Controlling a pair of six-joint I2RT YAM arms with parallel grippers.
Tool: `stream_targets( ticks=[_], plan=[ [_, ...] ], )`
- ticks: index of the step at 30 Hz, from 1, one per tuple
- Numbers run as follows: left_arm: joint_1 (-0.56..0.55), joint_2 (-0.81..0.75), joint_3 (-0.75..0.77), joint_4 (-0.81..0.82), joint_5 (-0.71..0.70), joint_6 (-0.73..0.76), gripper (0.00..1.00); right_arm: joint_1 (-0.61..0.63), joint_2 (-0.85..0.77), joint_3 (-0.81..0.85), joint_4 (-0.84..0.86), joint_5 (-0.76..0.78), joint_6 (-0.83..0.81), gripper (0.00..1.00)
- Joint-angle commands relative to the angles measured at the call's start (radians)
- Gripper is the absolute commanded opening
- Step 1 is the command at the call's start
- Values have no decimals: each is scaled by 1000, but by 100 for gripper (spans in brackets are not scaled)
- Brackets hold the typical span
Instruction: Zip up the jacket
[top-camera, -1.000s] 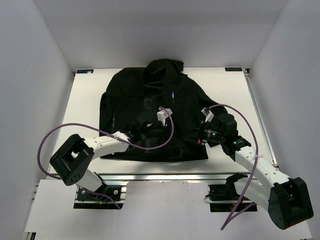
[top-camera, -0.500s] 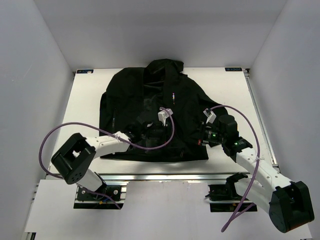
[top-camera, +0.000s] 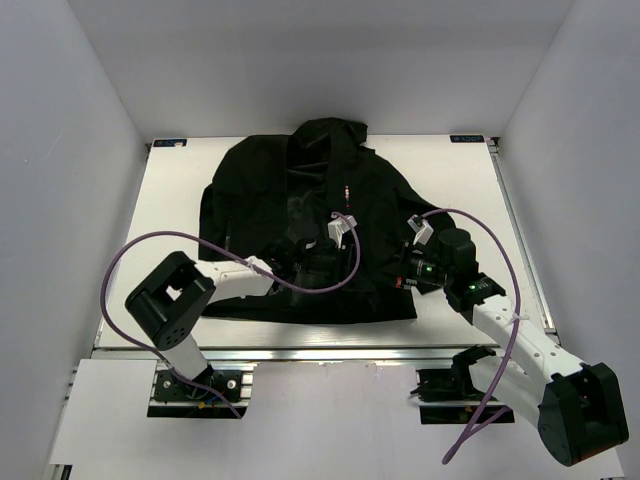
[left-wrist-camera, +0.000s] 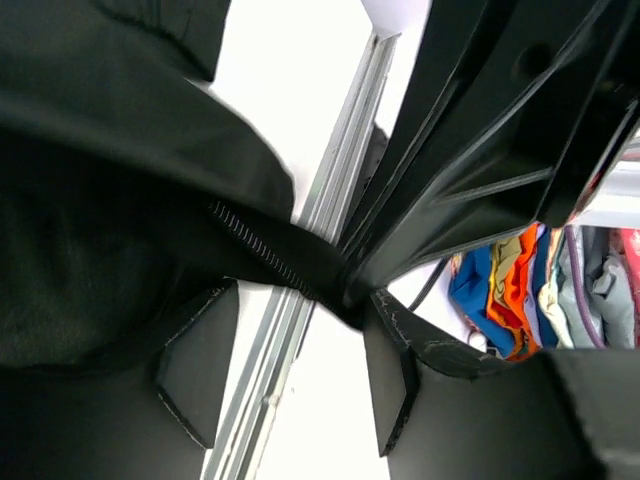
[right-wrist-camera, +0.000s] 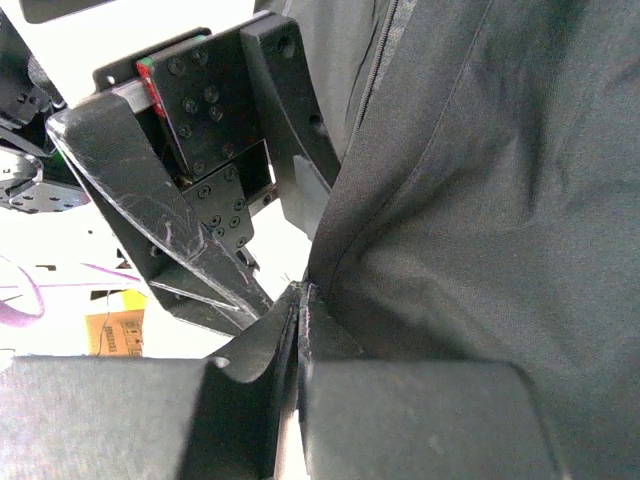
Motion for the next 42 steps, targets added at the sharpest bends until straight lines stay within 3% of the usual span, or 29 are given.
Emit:
stream_targets(
  ticks=[1, 8, 16, 18, 19, 21, 22, 23, 24, 26, 31, 35, 42],
  plan=[
    [3, 15, 60, 102, 42, -30, 59, 9, -27, 37, 26, -24, -1, 0],
    [6, 20, 83, 56, 36, -9, 56, 9, -40, 55, -42, 12, -39, 0],
    [8, 0, 87, -6, 6, 26, 25, 9, -44, 81, -146, 19, -126, 0],
    [8, 4, 89, -6, 7, 23, 14, 10, -37, 90, -168, 14, -157, 0],
    [8, 7, 89, -7, 8, 23, 1, 9, -37, 94, -184, 17, -162, 0],
    [8, 17, 95, -6, 16, 25, 0, 10, -50, 86, -183, 26, -166, 0],
    [8, 18, 93, -1, 28, 25, 0, 10, -53, 84, -182, 26, -166, 5],
    [9, 14, 84, 17, 31, 20, 0, 10, -60, 84, -175, 25, -165, 23],
    [9, 9, 77, 30, 33, 19, 0, 9, -63, 84, -174, 26, -160, 34],
    [8, -15, 43, 79, 31, 5, 0, 7, -77, 84, -180, 29, -157, 49],
    [9, -65, 15, 97, -10, 3, 0, 3, -146, 83, -298, 97, -191, 62],
    [11, -86, 5, 140, 9, -17, 0, 4, -266, 51, -295, 71, -192, 78],
    [12, -72, -60, 485, 131, -208, 0, 3, -228, -32, -140, -37, -119, 78]
  ],
)
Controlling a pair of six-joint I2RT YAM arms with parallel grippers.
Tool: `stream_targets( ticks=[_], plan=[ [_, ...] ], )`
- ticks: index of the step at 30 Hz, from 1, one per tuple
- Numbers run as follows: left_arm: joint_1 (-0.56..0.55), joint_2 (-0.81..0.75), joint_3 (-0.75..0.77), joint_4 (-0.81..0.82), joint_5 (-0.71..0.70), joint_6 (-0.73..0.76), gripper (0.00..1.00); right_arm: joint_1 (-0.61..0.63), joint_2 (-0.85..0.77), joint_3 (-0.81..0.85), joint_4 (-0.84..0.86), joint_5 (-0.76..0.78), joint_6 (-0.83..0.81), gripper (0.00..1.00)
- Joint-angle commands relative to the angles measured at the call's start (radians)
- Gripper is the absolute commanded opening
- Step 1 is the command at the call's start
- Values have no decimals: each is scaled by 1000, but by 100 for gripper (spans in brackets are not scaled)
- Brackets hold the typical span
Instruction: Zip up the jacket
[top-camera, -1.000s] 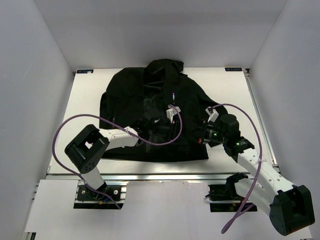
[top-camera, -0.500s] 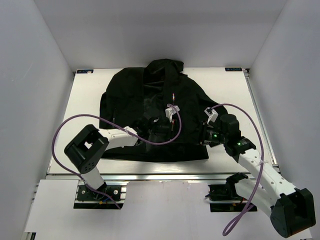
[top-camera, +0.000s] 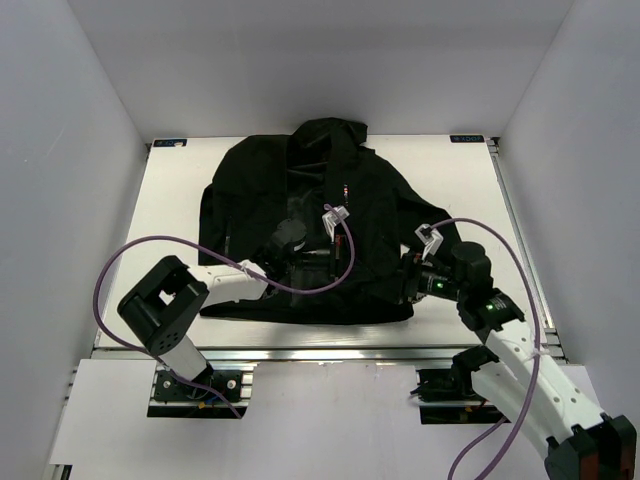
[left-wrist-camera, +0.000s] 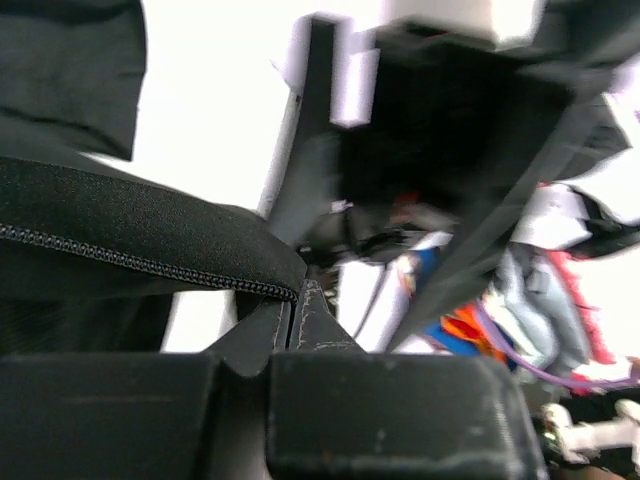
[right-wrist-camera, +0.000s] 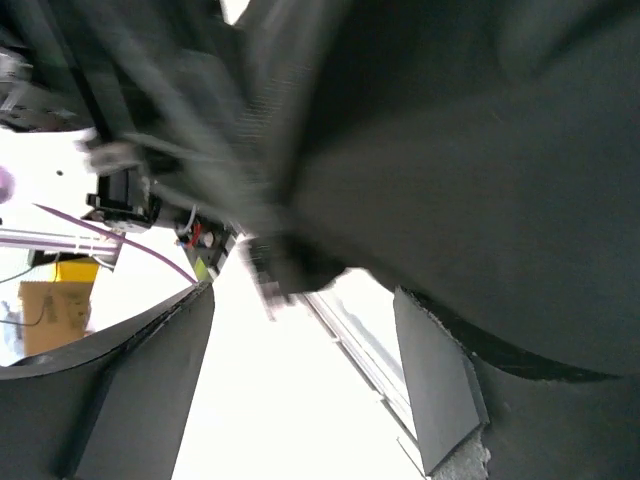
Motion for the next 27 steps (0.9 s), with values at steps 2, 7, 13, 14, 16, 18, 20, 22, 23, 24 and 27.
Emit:
stream_targets(
  ticks=[2, 7, 13, 14, 16, 18, 20, 22, 23, 24, 27],
  plan=[
    [3, -21, -20, 263, 105, -145, 0, -2, 36, -20, 115, -29, 32, 77],
    [3, -8, -28, 317, 113, -187, 0, -2, 60, -11, 213, -35, 35, 74],
    [3, -11, -13, 246, 96, -155, 0, -2, 94, -12, 281, -98, 45, 66],
    [3, -10, -7, 239, 96, -148, 0, -2, 91, -9, 288, -104, 45, 66],
    [3, -5, 6, 190, 93, -127, 0, -2, 82, -8, 295, -118, 45, 64],
    [3, -2, 10, 174, 90, -118, 0, -2, 71, -14, 322, -127, 51, 64],
    [3, 0, 10, 170, 85, -115, 0, -2, 66, -18, 341, -145, 57, 64],
    [3, 0, 21, 140, 82, -98, 0, 0, 63, -17, 342, -132, 60, 62],
    [3, -2, 21, 131, 77, -93, 0, 0, 65, -17, 342, -127, 64, 59],
    [3, -4, 21, 130, 77, -92, 0, 0, 68, -17, 344, -127, 68, 55],
    [3, -5, 20, 124, 65, -87, 0, -2, 97, -17, 353, -148, 77, 46]
  ],
)
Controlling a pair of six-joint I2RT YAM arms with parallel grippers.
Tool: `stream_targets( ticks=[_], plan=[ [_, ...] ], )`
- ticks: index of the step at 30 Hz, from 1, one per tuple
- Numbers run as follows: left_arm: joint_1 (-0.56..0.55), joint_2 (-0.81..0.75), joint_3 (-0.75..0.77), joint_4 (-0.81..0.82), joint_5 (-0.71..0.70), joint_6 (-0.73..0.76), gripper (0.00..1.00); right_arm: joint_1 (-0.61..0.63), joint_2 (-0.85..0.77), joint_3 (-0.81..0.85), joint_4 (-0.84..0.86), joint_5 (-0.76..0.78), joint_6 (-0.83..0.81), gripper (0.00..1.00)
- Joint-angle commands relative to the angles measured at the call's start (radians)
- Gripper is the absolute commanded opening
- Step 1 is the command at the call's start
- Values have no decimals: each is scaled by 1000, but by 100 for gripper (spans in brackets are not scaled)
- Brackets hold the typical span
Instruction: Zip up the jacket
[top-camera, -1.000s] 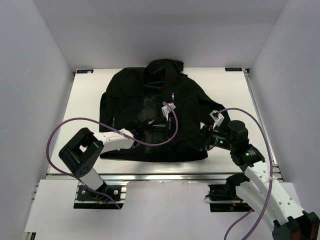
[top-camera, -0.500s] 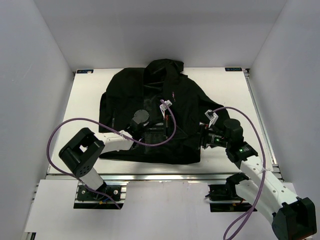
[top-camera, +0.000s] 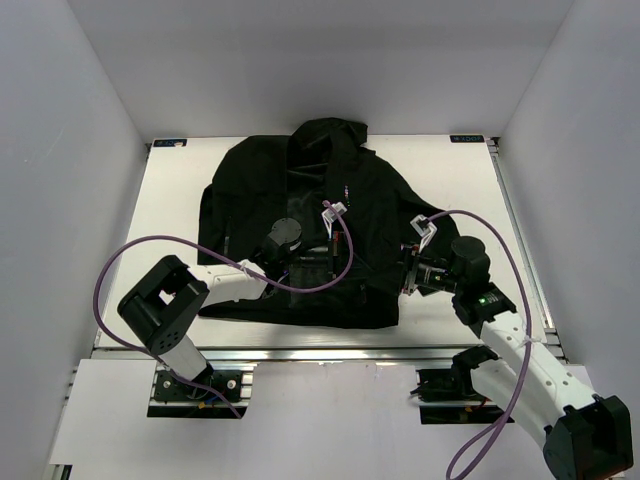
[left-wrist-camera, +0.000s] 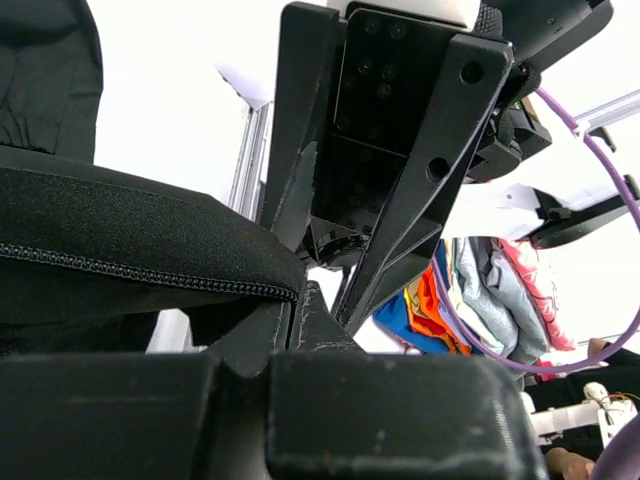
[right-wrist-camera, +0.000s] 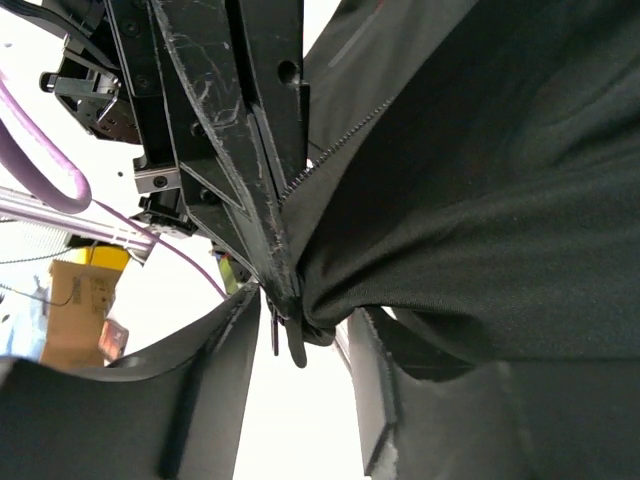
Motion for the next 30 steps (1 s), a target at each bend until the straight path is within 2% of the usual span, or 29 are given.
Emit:
stream_targets(
  ticks=[1, 11, 15, 22, 23, 26, 29, 30],
  plan=[
    [-6, -10, 29, -21, -3, 29, 0, 0, 20, 13, 79, -55, 16, 44],
    [-6, -8, 13, 25, -20, 14, 0, 12, 41, 2, 104, -93, 19, 46],
    [-6, -17, 9, 53, -20, 3, 0, 16, 49, -3, 108, -95, 21, 38],
    [-9, -16, 7, 65, -15, -1, 0, 20, 47, -4, 130, -85, 28, 32],
    [-9, -14, 7, 65, -21, 0, 0, 20, 49, -4, 139, -85, 35, 30],
    [-12, -10, 1, 92, -30, -18, 0, 21, 75, 5, 148, -99, 38, 0],
    [-12, -22, 18, 12, -32, 0, 0, 21, 78, 6, 140, -111, 28, 0],
    [-12, -31, 36, -31, -46, 32, 14, 21, 72, 19, 87, -74, 18, 0]
  ],
)
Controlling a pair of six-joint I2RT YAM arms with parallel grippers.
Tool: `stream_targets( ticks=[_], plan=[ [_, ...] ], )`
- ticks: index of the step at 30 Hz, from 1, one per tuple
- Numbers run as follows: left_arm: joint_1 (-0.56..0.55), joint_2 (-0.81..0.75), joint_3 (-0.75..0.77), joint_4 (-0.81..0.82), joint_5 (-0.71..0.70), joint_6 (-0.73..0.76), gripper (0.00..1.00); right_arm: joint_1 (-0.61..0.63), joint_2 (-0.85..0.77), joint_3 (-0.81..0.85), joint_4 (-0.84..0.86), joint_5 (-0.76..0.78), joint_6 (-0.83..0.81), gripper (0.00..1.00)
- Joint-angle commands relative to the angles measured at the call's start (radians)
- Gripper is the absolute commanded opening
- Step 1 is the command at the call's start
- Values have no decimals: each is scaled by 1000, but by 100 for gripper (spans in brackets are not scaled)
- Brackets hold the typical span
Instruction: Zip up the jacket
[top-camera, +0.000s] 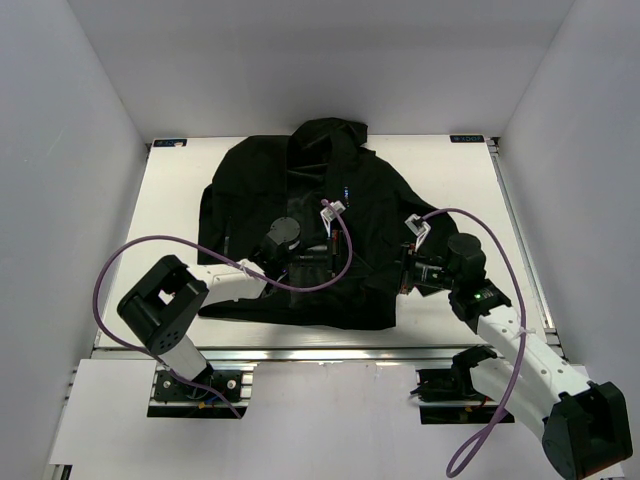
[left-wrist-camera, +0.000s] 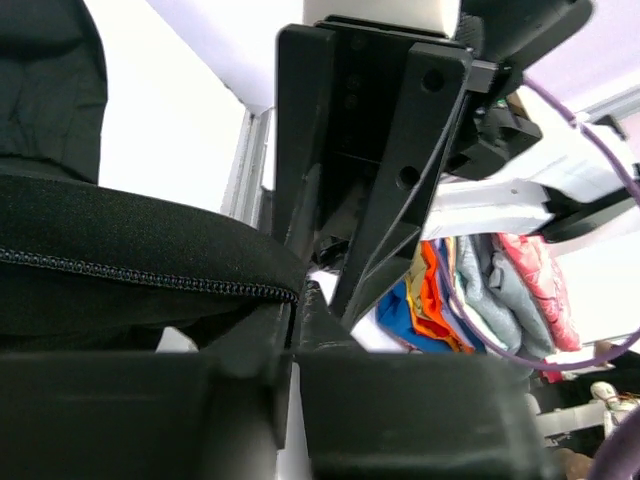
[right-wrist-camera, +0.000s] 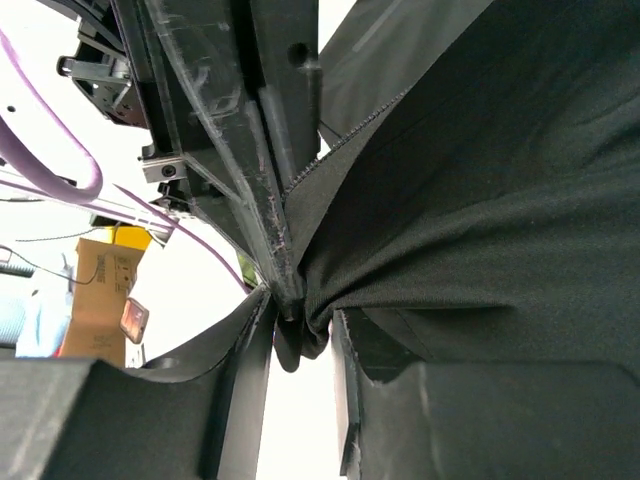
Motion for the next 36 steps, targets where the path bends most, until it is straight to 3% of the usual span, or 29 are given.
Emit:
stream_targets(
  ticks=[1, 2, 6, 7, 10, 14, 16, 19, 22, 24, 27, 29, 34, 36],
  plan=[
    [-19, -42, 45, -102, -49, 56, 30, 15, -4, 19, 5, 27, -25, 0],
    [-19, -54, 54, -209, -66, 82, 47, 15, -9, 40, -80, 57, -72, 0],
    [-19, -184, 68, -462, -195, 224, 49, 15, -29, 73, -207, 169, -140, 0],
    [-19, -204, 59, -467, -263, 226, 47, 15, -31, 70, -207, 160, -140, 0],
    [-19, -232, 40, -428, -281, 223, 37, 15, -29, 45, -139, 103, -103, 0],
    [-19, -209, 56, -432, -253, 206, 35, 15, -44, 25, -72, 83, -79, 0],
    [-19, -201, 56, -449, -250, 208, 37, 15, -49, 31, -72, 71, -85, 0],
    [-19, -203, 62, -493, -276, 228, 52, 15, -69, 31, -62, 51, -85, 0],
    [-19, -209, 65, -510, -316, 248, 54, 15, -72, 33, -75, 35, -86, 0],
    [-19, -211, 71, -500, -316, 255, 51, 15, -69, 28, -73, 31, -82, 0],
    [-19, -204, 82, -477, -287, 266, 36, 15, -63, 24, -70, 32, -79, 0],
    [-19, -198, 80, -443, -266, 261, 32, 15, -51, 27, -72, 38, -80, 0],
    [-19, -168, 85, -408, -209, 245, 0, 15, -35, 27, -67, 58, -74, 0],
    [-19, -165, 76, -391, -201, 237, 0, 15, -34, 25, -59, 66, -64, 0]
  ],
)
